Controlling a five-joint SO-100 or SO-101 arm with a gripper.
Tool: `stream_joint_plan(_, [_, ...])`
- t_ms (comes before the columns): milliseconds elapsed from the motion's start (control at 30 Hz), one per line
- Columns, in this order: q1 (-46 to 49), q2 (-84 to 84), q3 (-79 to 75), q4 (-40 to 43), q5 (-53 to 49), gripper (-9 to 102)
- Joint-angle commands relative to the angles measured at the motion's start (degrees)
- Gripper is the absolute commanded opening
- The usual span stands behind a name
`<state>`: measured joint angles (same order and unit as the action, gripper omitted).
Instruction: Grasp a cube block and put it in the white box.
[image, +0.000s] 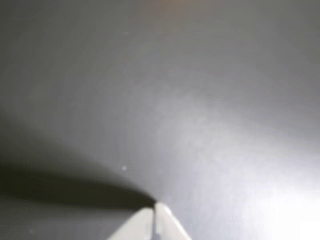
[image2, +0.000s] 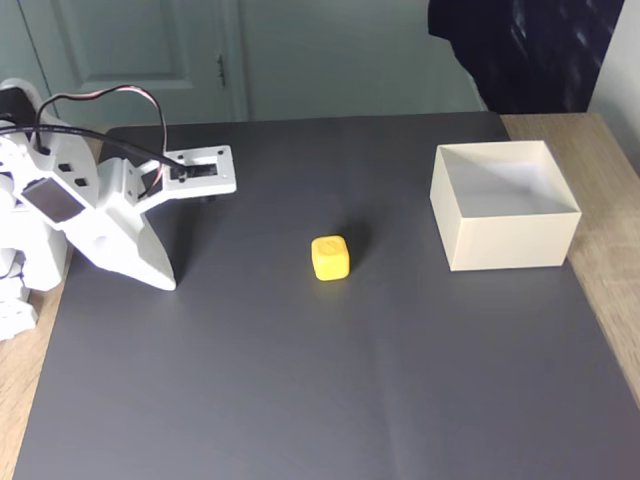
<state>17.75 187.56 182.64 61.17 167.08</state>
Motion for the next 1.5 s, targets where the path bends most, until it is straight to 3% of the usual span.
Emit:
stream_joint_plan(0, [0.09,0.44,-0.18,-2.11,-0.62,0])
stream_joint_plan(167, [-1.32,0.44,-0.18,-9.32,-0.09,0])
stream_joint_plan(367, [-4.57,-1.14,-2.99,-10.20,1.05,0])
stream_joint_plan(767, [-2.72,-50.19,-32.43,-29.36,7.12,0])
stream_joint_plan(967, [-1.76,-65.13,-47.46,-30.50,8.44,0])
stream_joint_plan(1200, [-1.05,-69.79,-51.94,-31.11,9.32,1])
stream_joint_plan(1467, [2.90,-71.10,-51.77,-31.20,10.55,17])
